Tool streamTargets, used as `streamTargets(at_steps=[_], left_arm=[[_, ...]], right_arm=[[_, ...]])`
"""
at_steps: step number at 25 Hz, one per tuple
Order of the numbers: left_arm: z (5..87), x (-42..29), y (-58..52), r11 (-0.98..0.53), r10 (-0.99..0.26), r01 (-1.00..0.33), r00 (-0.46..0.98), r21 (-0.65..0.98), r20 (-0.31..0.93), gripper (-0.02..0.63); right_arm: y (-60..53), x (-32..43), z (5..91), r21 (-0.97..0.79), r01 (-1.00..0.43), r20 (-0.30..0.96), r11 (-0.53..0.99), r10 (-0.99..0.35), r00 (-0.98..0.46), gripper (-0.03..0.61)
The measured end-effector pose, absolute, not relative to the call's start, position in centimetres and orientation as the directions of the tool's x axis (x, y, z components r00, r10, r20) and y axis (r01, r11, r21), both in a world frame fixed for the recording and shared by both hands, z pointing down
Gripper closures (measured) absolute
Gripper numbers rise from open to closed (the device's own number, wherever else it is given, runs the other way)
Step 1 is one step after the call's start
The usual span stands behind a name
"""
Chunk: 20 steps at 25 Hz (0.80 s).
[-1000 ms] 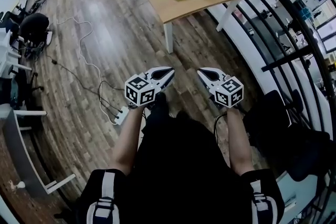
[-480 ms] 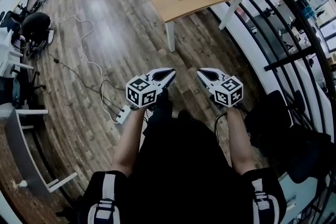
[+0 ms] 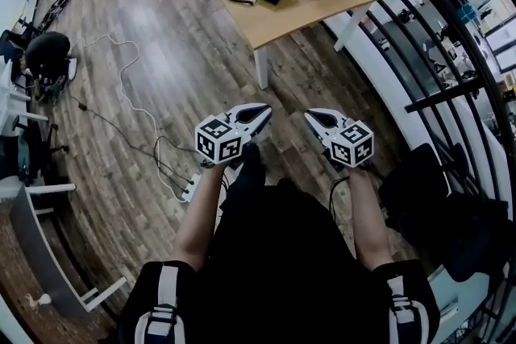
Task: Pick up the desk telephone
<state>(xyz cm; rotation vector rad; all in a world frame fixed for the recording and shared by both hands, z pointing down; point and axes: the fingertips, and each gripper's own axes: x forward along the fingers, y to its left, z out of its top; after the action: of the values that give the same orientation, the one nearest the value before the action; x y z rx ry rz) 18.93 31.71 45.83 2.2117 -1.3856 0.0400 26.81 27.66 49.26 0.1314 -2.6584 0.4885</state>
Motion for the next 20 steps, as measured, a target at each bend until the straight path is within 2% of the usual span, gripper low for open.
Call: streamTargets(at_steps=[20], left_arm=[[47.7,8.8,25.8,-0.39,-0.778,-0.803,0.549,0.45,0.306,0.592]], right_arm=[[22.2,17.3,51.0,-0.347,-0.277,0.454,0.896,-0.098,-0.886,0.557]])
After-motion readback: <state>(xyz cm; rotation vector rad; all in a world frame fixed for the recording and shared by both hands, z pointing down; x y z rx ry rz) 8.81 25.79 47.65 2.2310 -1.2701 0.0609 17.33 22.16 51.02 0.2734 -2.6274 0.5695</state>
